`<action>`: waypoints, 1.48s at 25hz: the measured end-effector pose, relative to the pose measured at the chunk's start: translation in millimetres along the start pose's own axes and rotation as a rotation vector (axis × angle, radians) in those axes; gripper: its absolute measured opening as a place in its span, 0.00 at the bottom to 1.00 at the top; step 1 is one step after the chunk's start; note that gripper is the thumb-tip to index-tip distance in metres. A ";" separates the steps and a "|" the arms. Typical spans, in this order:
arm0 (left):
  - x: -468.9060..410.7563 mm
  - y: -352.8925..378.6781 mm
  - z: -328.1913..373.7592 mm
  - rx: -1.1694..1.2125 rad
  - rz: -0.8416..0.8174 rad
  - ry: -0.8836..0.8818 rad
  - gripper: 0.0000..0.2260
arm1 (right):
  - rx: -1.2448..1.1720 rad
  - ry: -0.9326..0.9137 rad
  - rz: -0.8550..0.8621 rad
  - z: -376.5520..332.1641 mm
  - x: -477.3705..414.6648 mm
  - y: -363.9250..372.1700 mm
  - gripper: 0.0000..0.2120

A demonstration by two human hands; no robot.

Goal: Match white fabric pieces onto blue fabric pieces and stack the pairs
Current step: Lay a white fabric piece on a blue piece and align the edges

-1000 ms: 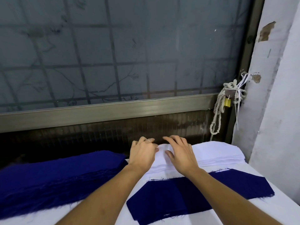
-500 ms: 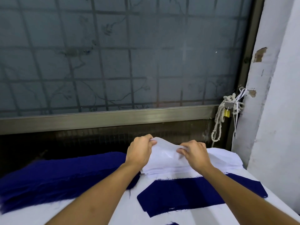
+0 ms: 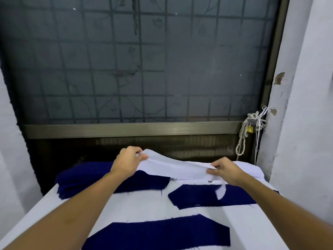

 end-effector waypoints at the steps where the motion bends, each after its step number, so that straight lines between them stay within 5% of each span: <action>1: 11.6 -5.7 -11.2 -0.001 -0.010 -0.024 0.08 | 0.014 -0.001 -0.050 -3.7 9.5 6.7 0.16; 9: 98.2 -13.1 -98.0 -0.028 -0.115 -0.173 0.14 | -0.059 0.095 -0.174 -14.9 83.7 56.5 0.17; 14: 132.5 7.7 -133.1 -0.031 -0.062 -0.325 0.25 | -0.208 0.242 -0.023 11.0 100.3 86.3 0.16; 23: 163.6 55.2 -172.1 -0.124 0.028 -0.456 0.18 | -0.031 0.363 0.195 61.2 108.0 130.5 0.14; 28: 171.7 58.7 -179.1 -0.094 0.137 -0.453 0.17 | 0.218 0.259 0.308 65.5 107.8 138.7 0.15; 37: 182.3 60.1 -175.7 -0.112 0.161 -0.389 0.04 | 0.281 0.234 0.367 63.6 111.9 139.2 0.06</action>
Point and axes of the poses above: each hand's wrist, its own x-axis away from the middle knuckle, its own y-axis out of the palm, z = x × y, the point moved 5 cm from there along -x, towards the middle knuckle, and after that the axes turned 8 degrees about -z, right-handed, at the moved point
